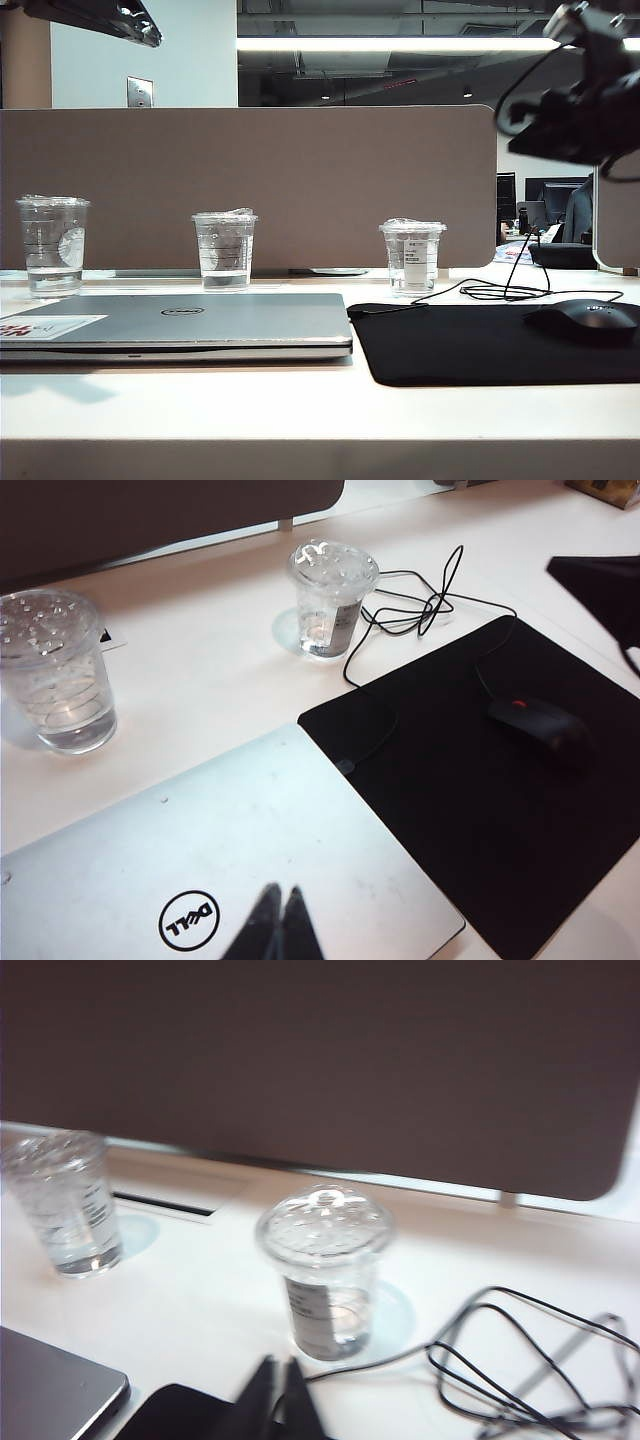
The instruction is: Pick up the coffee cup on the right and place it on the right side of the laptop.
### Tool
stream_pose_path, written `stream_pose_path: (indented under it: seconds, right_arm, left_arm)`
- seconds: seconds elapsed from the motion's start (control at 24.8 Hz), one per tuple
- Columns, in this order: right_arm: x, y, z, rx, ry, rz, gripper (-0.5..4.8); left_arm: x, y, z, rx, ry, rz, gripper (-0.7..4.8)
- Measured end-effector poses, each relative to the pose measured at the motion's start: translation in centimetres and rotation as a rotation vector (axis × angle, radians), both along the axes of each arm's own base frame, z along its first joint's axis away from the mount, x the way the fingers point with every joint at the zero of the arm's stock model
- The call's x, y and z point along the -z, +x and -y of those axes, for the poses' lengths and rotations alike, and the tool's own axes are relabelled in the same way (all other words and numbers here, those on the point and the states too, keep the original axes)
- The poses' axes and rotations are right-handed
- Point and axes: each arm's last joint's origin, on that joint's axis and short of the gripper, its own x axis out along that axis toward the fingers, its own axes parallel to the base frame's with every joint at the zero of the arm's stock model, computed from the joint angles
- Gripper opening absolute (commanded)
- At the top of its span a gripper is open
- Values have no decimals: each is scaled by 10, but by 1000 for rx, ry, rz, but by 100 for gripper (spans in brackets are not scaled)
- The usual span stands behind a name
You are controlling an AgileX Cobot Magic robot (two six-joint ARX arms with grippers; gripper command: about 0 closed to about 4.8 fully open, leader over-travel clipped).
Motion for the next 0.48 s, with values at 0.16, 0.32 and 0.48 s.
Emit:
stream_pose_path:
  seconds: [0.16, 0.32, 0.48]
  right_arm:
    - [14, 23, -9, -42, -1, -31, 479]
    - [28, 41, -13, -65, -2, -70, 479]
    - [45, 70, -16, -77, -5, -96, 479]
  left_arm:
    - [0, 0, 0, 0, 0, 0, -5]
    - [0, 0, 0, 0, 0, 0, -5]
    - [0, 0, 0, 0, 0, 1, -5]
